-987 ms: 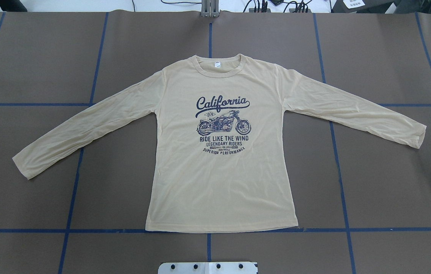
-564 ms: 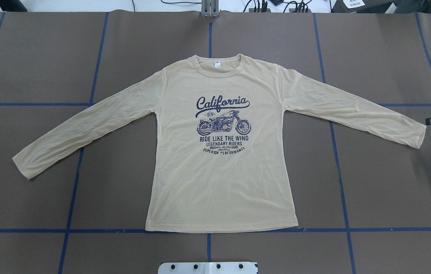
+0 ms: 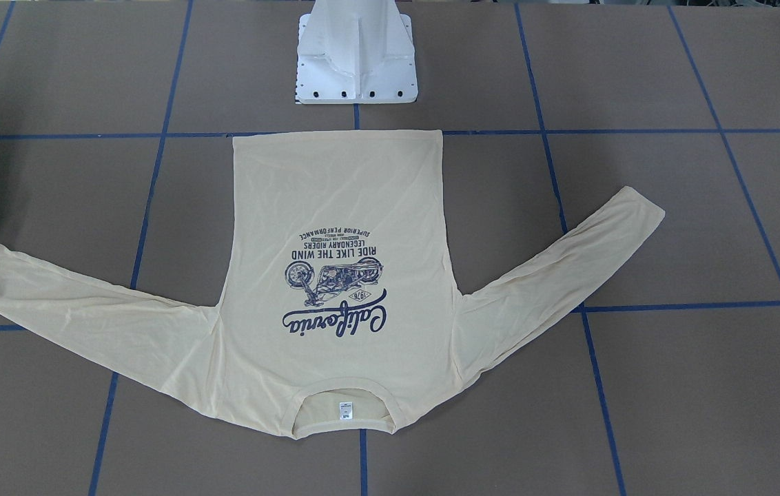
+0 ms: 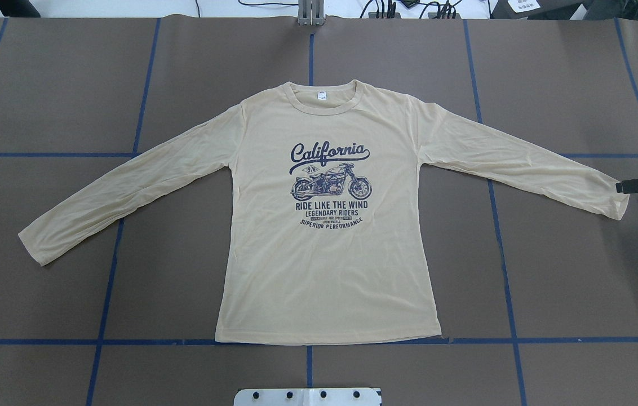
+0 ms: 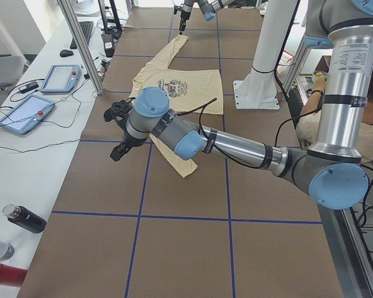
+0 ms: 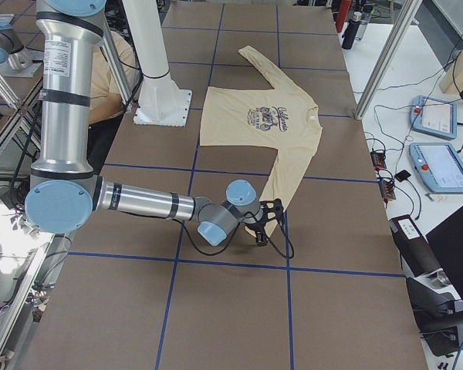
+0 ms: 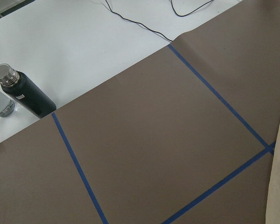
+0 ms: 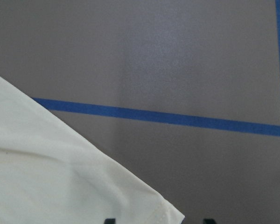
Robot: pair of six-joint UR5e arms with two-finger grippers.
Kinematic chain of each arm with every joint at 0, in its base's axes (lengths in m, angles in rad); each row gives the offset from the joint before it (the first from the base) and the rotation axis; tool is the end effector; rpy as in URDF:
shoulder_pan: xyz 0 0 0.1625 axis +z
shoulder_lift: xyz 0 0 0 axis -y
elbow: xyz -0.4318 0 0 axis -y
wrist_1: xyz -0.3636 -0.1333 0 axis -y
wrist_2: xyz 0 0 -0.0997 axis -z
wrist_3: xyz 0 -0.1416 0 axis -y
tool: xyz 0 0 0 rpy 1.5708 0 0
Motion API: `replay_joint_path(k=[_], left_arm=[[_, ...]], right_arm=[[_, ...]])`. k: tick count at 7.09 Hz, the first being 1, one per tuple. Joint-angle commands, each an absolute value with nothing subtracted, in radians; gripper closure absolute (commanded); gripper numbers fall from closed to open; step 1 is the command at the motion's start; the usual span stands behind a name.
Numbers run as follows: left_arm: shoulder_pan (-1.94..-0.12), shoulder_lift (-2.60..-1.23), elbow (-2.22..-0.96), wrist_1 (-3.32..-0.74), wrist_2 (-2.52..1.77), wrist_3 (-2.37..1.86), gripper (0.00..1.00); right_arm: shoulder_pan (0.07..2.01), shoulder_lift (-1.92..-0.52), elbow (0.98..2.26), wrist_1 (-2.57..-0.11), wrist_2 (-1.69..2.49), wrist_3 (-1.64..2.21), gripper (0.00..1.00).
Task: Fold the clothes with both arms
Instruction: 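Reach the right gripper to the nearest sleeve cuff and grasp it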
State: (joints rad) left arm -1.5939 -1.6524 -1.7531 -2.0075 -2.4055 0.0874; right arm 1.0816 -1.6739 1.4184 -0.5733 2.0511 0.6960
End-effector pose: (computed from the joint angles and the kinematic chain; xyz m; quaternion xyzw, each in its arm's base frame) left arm -0.0405 -0.5229 0.5064 0.3343 0.3628 0.1666 0.8537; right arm -0.1589 -0.4430 0.7091 0.1683 -0.3805 0.0077 0.9093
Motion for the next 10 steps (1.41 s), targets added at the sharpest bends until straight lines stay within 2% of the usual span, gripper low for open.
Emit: replay_joint_path(k=[1,4,8,9,10], left_arm=[[-1.592,-1.652,-1.747,-2.013,-2.405,0.087,0.0],[-1.594,-1.651,-1.749,-2.013,-2.405,0.089,0.0],[-1.592,-1.652,-1.749,-2.013,-2.405,0.087,0.0],[-1.592,-1.652,-1.749,-2.013,-2.405,0.087,0.0],[-1.592,-1.652,-1.749,-2.013,-2.405,0.087,0.0]], right_arm=[[1.06,-1.667,1.404,-0.569,2.022,0.696,0.34],[1.048,-1.643,1.364,-0.568,1.999,0.696,0.38],[1.046,-1.644,1.364,-0.568,2.0,0.696,0.74],[1.046,-1.647,1.365,-0.568,2.0,0.696,0.93],[1.048,-1.649,1.383,-0.566,2.003,0.698,1.0]])
